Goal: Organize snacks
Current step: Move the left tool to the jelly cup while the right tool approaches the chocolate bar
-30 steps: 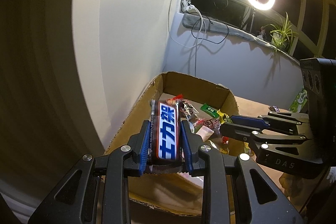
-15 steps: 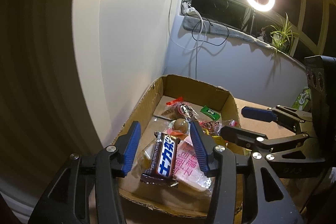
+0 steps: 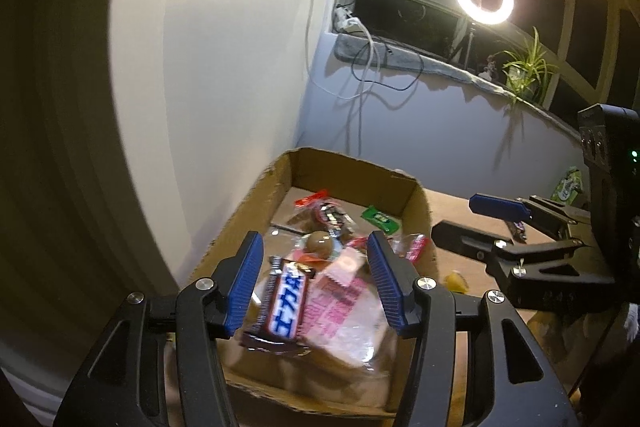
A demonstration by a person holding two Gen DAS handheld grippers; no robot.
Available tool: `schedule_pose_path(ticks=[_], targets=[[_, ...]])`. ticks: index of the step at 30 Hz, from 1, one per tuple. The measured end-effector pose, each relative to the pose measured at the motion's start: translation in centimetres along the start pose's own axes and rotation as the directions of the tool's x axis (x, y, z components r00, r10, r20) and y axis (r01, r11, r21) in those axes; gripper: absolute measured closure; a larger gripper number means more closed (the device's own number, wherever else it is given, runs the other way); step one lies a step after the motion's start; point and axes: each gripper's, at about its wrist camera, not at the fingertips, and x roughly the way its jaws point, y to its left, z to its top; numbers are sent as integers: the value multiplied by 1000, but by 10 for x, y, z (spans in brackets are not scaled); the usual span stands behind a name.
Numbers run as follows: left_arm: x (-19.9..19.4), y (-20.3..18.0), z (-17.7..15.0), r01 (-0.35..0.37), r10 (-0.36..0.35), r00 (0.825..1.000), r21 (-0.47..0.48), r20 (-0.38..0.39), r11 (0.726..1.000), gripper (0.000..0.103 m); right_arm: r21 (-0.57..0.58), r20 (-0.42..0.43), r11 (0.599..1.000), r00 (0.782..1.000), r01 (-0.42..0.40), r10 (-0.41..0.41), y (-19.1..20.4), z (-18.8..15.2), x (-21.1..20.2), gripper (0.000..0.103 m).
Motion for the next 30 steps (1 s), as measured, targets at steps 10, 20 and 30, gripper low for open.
schedule_pose_path(ticks=[10, 20, 30], targets=[[0, -45, -2, 66, -65, 998, 67, -13, 996, 50, 65, -4, 993, 996, 94, -94, -57, -16, -26, 22], [16, -112, -16, 150, -137, 987, 176, -86, 973, 50, 133, -25, 974, 983, 183, -181, -123, -43, -54, 22], [53, -155, -48, 169, -114, 968, 244, -226, 955, 50, 199, -77, 937, 958, 286, -276, -197, -66, -71, 22]])
